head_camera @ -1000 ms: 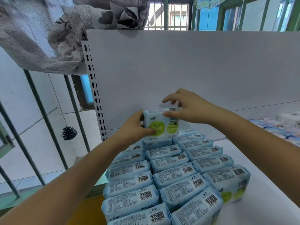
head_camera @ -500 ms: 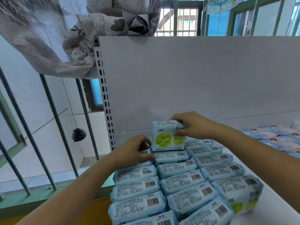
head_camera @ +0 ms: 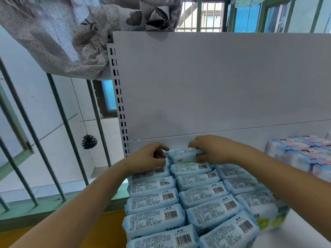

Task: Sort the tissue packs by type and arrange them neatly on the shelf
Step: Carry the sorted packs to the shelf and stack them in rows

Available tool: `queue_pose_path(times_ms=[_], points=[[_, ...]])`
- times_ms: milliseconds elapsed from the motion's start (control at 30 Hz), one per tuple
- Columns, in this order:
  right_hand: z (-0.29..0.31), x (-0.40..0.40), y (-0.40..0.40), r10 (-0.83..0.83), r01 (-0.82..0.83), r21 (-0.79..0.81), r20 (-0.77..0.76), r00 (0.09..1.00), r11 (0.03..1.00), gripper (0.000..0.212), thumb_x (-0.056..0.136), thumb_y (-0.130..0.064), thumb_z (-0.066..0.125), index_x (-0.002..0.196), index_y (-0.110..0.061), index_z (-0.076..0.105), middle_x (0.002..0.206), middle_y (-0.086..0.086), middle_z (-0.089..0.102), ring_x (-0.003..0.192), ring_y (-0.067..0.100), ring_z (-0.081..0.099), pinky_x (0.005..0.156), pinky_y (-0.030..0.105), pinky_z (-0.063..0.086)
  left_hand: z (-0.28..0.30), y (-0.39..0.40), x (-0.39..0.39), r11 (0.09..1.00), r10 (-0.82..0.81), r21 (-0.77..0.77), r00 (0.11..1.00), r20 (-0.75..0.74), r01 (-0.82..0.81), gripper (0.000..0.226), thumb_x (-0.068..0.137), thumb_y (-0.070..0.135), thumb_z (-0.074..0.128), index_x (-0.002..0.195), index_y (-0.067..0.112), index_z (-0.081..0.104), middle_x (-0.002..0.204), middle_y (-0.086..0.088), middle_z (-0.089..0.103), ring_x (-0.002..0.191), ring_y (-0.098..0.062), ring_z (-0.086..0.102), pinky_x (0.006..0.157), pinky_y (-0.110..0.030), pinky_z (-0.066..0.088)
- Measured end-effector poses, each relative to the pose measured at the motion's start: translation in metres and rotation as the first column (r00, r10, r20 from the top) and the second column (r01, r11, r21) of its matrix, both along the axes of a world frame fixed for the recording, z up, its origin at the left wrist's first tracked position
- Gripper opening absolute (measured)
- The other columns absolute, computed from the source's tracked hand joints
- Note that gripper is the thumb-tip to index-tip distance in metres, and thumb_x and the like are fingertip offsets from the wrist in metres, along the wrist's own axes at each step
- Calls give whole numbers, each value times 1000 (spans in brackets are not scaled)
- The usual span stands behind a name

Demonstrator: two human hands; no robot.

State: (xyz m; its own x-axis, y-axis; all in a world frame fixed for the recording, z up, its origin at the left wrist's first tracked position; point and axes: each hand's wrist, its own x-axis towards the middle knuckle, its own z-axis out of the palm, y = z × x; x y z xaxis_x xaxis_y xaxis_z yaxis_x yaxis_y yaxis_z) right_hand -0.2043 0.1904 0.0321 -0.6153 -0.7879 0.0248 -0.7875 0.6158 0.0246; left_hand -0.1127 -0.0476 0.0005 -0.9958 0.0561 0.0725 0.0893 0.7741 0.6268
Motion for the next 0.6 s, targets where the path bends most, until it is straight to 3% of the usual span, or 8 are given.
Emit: queue_pose_path(times_ms=[67,133,233,300,367,467,600], points=[[-16,7,-10,3,-6,63,50,999,998,51,97,-58,39,113,-17,65,108,-1,61,100,20,57,87,38,49,2,-1,-2,999,52,-5,998,-37,-52,34,94,17,60,126,28,56,109,6,64,96,-10,62,85,-22,52],[-18,4,-16,-27,28,-14,42,999,1000,70,95,-64,29,99,-8,69,98,8,65,92,23,61,84,42,50,2,-1,-6,992,76,-92,989,-129,-89,32,94,19,62,125,26,58,105,7,64,90,-9,62,84,-24,54],[-7,-12,-17,-20,5,-163,-90,996,987,38,100,-44,45,103,-15,70,102,0,63,92,19,60,82,38,50,5,3,-13,907,63,-380,952,-301,-180,32,92,35,65,123,26,63,99,10,64,84,-8,59,81,-29,54],[-4,-17,-18,-25,13,-111,-112,993,994,21,94,-34,58,109,-22,67,107,-5,61,95,17,59,79,35,51,9,10,-21,849,64,-484,950,-304,-212,35,91,46,65,120,27,65,100,8,67,88,-11,60,83,-34,54],[-10,-20,-23,-45,43,-14,-139,989,999,16,89,-34,63,103,-25,66,103,-8,62,93,16,60,76,33,51,11,16,-26,831,67,-522,967,-247,-191,38,88,53,65,116,28,67,100,8,69,86,-11,61,81,-33,55],[-6,-22,-25,-64,46,-80,-230,971,996,8,89,-34,63,92,-27,66,96,-8,65,90,16,60,71,29,47,12,19,-30,877,72,-447,968,-241,-177,40,87,53,66,115,26,68,96,9,68,83,-9,61,81,-36,57],[33,-26,-9,-109,51,-292,-187,976,955,9,92,-34,64,93,-26,68,93,-11,65,82,9,58,71,28,47,25,16,-21,973,90,-168,928,-363,-160,45,87,45,69,128,31,58,95,12,61,77,-5,62,76,-31,59]])
